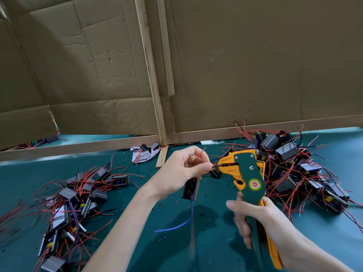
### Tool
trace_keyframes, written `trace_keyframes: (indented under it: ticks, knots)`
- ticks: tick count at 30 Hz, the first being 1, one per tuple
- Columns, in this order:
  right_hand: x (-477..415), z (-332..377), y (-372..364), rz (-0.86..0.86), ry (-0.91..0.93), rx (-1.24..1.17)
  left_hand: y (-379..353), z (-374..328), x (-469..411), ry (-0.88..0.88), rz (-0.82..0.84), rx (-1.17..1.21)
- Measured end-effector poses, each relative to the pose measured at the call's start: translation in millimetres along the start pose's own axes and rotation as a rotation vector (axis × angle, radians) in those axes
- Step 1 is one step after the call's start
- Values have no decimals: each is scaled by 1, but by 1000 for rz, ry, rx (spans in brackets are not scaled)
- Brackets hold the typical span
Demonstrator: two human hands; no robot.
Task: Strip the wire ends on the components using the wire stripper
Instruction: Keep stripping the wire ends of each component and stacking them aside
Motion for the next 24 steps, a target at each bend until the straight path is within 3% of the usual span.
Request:
trace_keyframes:
  ticks: [6, 13, 20, 24]
  knots:
    - [-10, 3, -8, 197, 49, -307, -7, 15, 1, 15, 22, -64]
    - [-14, 5, -3, 171, 10, -292, 11, 19, -1, 91, -74, -353]
    - [-10, 7, -9, 162, -2, -251, 6, -5, 4, -76, -134, -98]
    - [-9, 10, -12, 200, 9, -238, 6, -9, 3, -73, -137, -44]
Point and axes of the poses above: each hand's wrist, its own x-axis away from the middle knuckle, its own y-axis out of the back of the hand, z = x × y, the point moved 8 cm from there along -x, towards the middle knuckle, and after that the axes turned 6 degrees about z, right-handed, at the moved point
